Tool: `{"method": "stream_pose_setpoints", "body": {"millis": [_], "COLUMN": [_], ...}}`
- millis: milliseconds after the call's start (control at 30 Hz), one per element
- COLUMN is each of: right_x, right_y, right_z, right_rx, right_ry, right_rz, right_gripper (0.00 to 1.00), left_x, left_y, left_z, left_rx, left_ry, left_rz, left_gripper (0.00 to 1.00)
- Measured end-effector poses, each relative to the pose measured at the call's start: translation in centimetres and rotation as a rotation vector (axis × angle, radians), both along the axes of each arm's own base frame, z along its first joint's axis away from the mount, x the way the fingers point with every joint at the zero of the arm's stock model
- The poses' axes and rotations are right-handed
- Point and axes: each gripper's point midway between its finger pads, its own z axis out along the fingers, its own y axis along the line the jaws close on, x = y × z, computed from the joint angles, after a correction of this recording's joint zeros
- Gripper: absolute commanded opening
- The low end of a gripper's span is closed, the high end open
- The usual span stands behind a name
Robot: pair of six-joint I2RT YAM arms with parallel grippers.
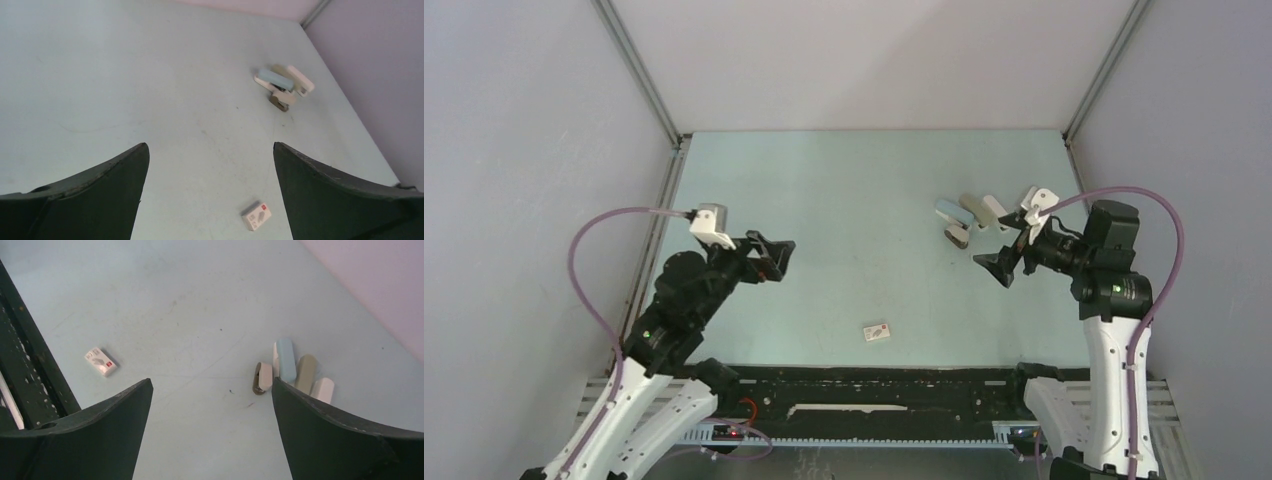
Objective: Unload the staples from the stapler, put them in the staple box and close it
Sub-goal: Reset both arms
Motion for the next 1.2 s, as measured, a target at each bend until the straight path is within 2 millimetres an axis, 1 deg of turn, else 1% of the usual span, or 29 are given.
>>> {"method": "stream_pose_setpoints", "body": {"millis": [67, 133, 167, 300, 333, 433, 467, 533, 633, 700, 833, 967, 1200], "right_x": [0.0, 0.0, 0.0, 0.2, 0.5, 1.5, 2.0, 2.8, 3.2, 3.1, 2.8, 3.0, 3.7], "right_y": [0.1, 0.1, 0.2, 0.1, -0.1, -1.3, -1.8, -2.4, -2.8, -2.9, -2.8, -2.8, -3.2], "right_z": [0.5, 1.2, 1.6, 2.9, 3.1, 3.7, 3.7, 2.9, 1.0, 0.3, 0.6, 1.1, 0.7], "right_rx": [0.045, 0.099, 0.123, 0.243, 0.284, 0.368, 0.400, 0.441, 0.471, 0.467, 0.456, 0.457, 0.522], "right_ry": [0.013, 0.031, 0.039, 0.094, 0.122, 0.169, 0.184, 0.218, 0.261, 0.261, 0.222, 0.191, 0.220], "right_rz": [-0.012, -0.028, -0.031, -0.064, -0.082, -0.152, -0.187, -0.237, -0.291, -0.310, -0.311, -0.313, -0.389], "right_gripper": [1.00, 1.00, 1.00, 1.00, 1.00, 1.00, 1.00, 1.00, 1.00, 1.00, 1.00, 1.00, 1.00], "left_x": [0.1, 0.5, 0.8, 1.6, 1.6, 1.5, 1.5, 1.3, 1.1, 1.2, 1.2, 1.2, 1.2], "left_y": [1.1, 2.4, 3.4, 6.9, 7.4, 8.2, 8.6, 9.2, 9.5, 9.3, 9.1, 9.0, 9.0], "left_z": [2.0, 2.9, 2.8, 1.4, 1.2, 1.3, 1.3, 1.2, 0.8, 0.4, 0.1, 0.1, 0.1], "left_rx": [0.021, 0.056, 0.085, 0.184, 0.197, 0.218, 0.219, 0.220, 0.222, 0.224, 0.223, 0.218, 0.215], "left_ry": [-0.043, -0.072, -0.076, -0.043, -0.038, -0.047, -0.050, -0.058, -0.056, -0.048, -0.041, -0.041, -0.040], "left_rz": [0.028, 0.073, 0.107, 0.229, 0.248, 0.271, 0.282, 0.305, 0.311, 0.304, 0.287, 0.278, 0.275], "left_gripper": [1.00, 1.00, 1.00, 1.00, 1.00, 1.00, 1.00, 1.00, 1.00, 1.00, 1.00, 1.00, 1.00]}}
